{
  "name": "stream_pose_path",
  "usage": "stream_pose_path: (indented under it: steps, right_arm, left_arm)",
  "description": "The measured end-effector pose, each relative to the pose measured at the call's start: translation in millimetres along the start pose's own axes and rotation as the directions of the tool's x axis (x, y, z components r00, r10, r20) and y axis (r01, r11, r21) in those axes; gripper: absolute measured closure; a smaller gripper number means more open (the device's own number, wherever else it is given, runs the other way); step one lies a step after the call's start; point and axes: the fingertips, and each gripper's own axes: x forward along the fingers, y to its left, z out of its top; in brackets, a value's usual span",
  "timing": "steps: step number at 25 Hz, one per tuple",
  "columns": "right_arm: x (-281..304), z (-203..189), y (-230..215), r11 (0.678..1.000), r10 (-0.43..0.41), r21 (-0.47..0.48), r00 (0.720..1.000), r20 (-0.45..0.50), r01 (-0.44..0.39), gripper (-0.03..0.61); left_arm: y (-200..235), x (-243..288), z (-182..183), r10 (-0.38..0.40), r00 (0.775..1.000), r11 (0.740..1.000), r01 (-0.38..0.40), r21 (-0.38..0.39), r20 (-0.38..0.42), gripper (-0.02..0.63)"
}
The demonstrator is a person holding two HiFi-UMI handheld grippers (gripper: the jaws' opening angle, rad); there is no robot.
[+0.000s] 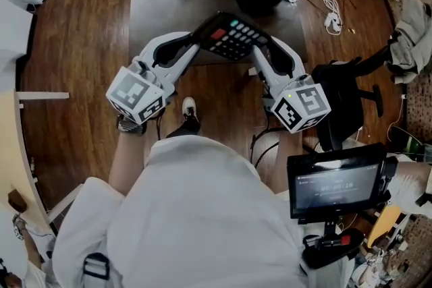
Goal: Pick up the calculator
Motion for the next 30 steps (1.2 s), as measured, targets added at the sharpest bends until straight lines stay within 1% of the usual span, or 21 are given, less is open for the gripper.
stream_pose_path:
  steps: [5, 9, 11, 15, 18, 22, 25, 30]
  right_arm:
    - [-50, -6, 15, 1.000, 0.005, -0.030, 1.000, 0.022, -0.005, 0.425]
    - [-95, -15, 30, 0.999, 0.009, -0.033, 0.999, 0.035, -0.008, 0.425]
    - [-115, -20, 38, 0.999, 0.016, -0.033, 0.999, 0.039, -0.015, 0.425]
    - [-150, -26, 55, 0.999, 0.028, -0.043, 0.998, 0.047, -0.026, 0.425]
    - [-178, -38, 68, 0.999, 0.030, -0.028, 0.999, 0.045, -0.029, 0.425]
    - [-214, -55, 90, 0.999, 0.035, -0.016, 0.999, 0.022, -0.034, 0.425]
    - [-232, -58, 99, 0.999, 0.033, -0.013, 0.999, 0.013, -0.033, 0.425]
    - [-246, -47, 109, 0.999, 0.034, -0.024, 0.999, 0.030, -0.034, 0.425]
  left_arm:
    - [-53, -15, -4, 0.015, 1.000, 1.000, -0.016, 0.020, 0.017, 0.548]
    - [-97, -31, -15, 0.039, 0.999, 0.998, -0.040, 0.042, 0.015, 0.548]
    - [-119, -40, -20, 0.039, 0.999, 0.997, -0.040, 0.058, 0.016, 0.549]
    - [-156, -57, -23, 0.054, 0.998, 0.996, -0.054, 0.072, 0.014, 0.548]
    - [-186, -72, -32, 0.069, 0.998, 0.996, -0.069, 0.062, 0.003, 0.548]
    - [-223, -92, -45, 0.080, 0.996, 0.997, -0.079, 0.016, -0.026, 0.546]
    - [-243, -101, -47, 0.076, 0.997, 0.997, -0.075, 0.022, -0.032, 0.548]
    - [-258, -109, -36, 0.070, 0.997, 0.996, -0.069, 0.049, -0.023, 0.548]
